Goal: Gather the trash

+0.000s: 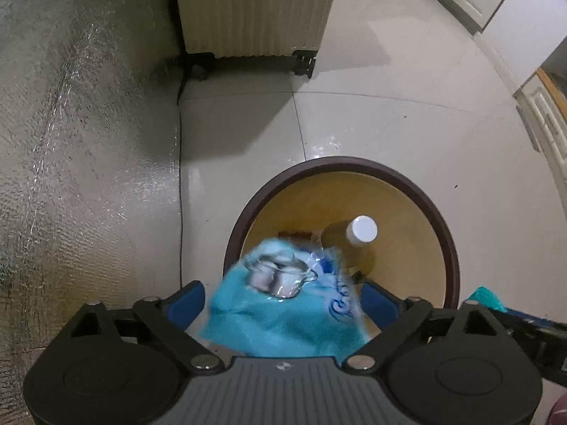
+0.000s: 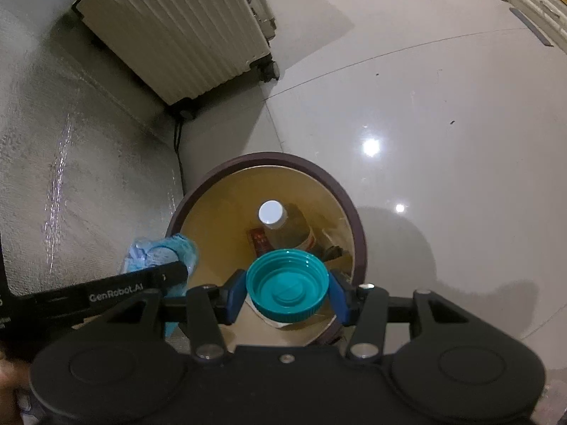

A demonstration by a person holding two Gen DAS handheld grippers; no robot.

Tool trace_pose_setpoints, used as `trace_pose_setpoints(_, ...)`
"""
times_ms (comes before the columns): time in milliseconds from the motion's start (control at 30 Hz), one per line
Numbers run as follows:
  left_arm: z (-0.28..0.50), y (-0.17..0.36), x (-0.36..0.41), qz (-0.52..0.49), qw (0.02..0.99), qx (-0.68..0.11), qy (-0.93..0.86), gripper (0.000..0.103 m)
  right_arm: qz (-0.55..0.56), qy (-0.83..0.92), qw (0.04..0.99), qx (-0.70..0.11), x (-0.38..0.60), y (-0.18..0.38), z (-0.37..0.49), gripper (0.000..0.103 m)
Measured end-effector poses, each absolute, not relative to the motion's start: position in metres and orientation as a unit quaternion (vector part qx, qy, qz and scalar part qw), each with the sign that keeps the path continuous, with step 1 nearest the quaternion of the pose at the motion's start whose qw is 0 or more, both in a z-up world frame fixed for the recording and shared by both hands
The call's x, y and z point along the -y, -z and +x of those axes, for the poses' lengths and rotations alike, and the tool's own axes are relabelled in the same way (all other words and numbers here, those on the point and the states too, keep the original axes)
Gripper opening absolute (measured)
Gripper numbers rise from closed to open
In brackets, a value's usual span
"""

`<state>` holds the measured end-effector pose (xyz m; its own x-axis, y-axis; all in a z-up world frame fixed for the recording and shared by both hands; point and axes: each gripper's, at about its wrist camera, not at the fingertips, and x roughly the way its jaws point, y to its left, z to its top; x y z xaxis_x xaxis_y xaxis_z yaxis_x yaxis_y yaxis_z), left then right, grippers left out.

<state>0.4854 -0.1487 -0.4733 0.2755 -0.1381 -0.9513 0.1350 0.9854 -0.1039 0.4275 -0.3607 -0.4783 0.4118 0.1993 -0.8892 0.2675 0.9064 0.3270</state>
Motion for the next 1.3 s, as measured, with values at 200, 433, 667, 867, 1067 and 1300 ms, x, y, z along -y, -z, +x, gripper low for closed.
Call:
trace_pose_setpoints(200, 0.483, 0.473, 0.149, -0.014, 0.796, -0.598, 0.089, 0.101, 0.214, 0.015, 0.812, -0.543, 0.36, 0.48, 0.427, 0.051)
trace_pose_setpoints(433, 0.483, 0.47, 0.147, -0.008, 0.799, -0.596, 0.075, 0.101, 0.211, -0.003, 0.81, -0.547, 0.357, 0.479, 0.428, 0.053)
trace_pose_setpoints(667, 0.488, 0.472, 0.148, 0.002, 0.798, -0.599, 0.07, 0.103, 0.184, -0.001, 0.81, -0.557, 0.353, 0.481, 0.428, 0.081)
trace_pose_setpoints(867, 0.486, 0.472, 0.148, 0.009, 0.796, -0.601, 0.07, 0.103, 0.169, 0.006, 0.807, -0.566, 0.354, 0.482, 0.428, 0.081)
trace_pose_setpoints(1067, 0.484, 0.47, 0.147, 0.017, 0.795, -0.603, 0.066, 0.103, 0.167, 0.006, 0.81, -0.563, 0.354, 0.479, 0.427, 0.082)
trace_pose_setpoints(1300, 0.48, 0.459, 0.143, 0.025, 0.794, -0.605, 0.058, 0.103, 0.158, 0.008, 0.819, -0.552, 0.358, 0.471, 0.425, 0.096)
